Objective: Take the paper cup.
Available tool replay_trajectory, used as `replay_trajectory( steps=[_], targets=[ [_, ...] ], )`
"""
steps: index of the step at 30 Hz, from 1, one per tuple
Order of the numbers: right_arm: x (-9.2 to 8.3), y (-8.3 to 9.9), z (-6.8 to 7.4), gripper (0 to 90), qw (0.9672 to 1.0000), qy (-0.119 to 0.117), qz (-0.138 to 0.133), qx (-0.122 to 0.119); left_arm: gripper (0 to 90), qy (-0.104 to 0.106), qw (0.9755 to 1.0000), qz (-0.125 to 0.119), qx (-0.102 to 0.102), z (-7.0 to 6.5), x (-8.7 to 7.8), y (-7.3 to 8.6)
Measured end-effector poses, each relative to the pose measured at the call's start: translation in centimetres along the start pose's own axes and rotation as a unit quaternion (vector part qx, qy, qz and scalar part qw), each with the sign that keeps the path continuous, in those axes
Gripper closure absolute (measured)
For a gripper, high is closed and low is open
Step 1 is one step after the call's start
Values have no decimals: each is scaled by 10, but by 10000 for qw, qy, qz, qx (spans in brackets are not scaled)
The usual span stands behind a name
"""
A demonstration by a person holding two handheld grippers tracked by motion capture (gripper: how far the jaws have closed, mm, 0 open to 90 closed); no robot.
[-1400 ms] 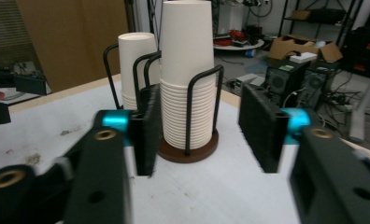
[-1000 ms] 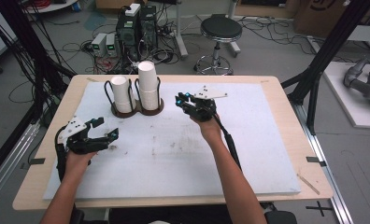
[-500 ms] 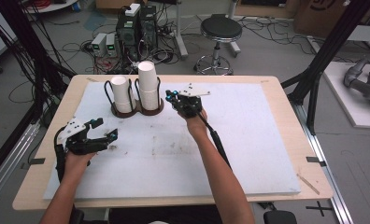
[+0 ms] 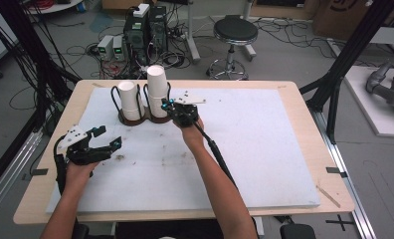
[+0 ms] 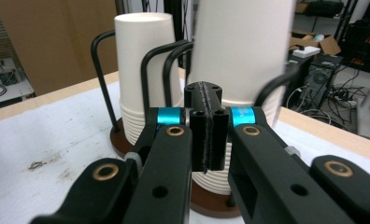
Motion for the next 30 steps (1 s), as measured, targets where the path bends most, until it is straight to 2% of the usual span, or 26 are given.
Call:
replay_trajectory(
  steps=[16, 30],
  targets=[
    [44, 3, 28, 900, 9995, -292, 154, -20, 191, -92, 9999, -28, -72, 7, -4, 2],
    [78, 13, 42, 900, 9981, -457, 418, 1, 192, -206, 9997, -42, -104, 12, -8, 4]
  ],
)
Point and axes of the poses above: each handheld gripper's, and its own axes: x roughly forward along the jaws, y roughly out of its underside, z roughly to its left, the point moved 2 cm from there along x, roughly forward along the jaws, and after that the axes turned 7 degrees about -y, right-handed, at the moved point
